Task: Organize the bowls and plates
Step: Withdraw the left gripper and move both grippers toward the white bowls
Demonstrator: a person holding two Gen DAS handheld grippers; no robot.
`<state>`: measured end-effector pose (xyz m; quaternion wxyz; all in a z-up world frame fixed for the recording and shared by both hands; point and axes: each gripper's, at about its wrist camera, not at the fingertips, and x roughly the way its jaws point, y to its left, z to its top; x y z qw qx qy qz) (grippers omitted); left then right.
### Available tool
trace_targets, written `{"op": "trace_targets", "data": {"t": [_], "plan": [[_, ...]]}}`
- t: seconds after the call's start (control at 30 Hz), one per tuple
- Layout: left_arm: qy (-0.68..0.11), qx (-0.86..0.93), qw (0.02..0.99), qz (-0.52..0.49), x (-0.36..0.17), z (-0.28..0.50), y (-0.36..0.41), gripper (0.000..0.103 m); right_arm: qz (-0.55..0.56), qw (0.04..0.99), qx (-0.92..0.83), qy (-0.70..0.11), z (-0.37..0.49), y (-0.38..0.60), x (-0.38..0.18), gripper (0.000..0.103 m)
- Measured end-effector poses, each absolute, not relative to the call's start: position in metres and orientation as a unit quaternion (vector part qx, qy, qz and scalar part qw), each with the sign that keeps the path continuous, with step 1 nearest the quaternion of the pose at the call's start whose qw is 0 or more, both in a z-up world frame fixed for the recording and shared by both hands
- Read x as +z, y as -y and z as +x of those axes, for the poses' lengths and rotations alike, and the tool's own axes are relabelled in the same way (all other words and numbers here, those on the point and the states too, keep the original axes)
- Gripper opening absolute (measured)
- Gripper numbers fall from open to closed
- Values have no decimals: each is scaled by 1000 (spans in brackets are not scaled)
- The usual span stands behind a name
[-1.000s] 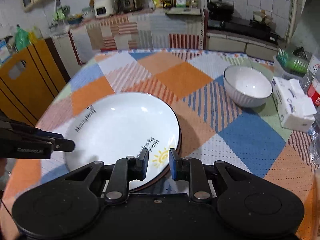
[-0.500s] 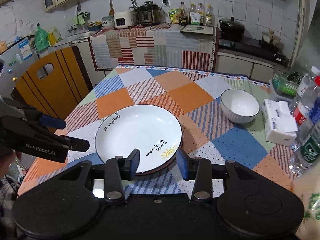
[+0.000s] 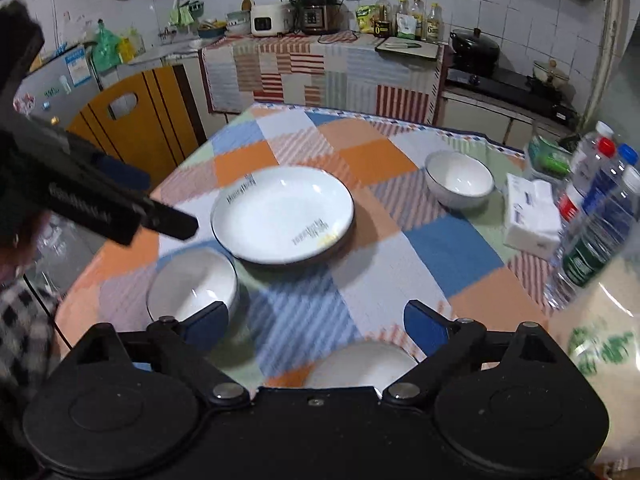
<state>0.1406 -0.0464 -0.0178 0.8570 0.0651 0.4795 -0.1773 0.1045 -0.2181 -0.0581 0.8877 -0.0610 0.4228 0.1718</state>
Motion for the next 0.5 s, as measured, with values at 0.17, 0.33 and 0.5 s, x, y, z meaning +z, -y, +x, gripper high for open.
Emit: {"op": "trace_targets", "data": {"t": [0.17,0.33,0.5], "plan": [[-489,-196,845,92,-36,127,73,87,-62,877,165,-447,89,239,-86,97],[-512,-225,823,97,-60,117,96,87,-53,867,160,-469,79,251,-114,97],[-529,-240,809,88,-82,115,112,83,-52,858,150,-489,71,257,-143,97]]}}
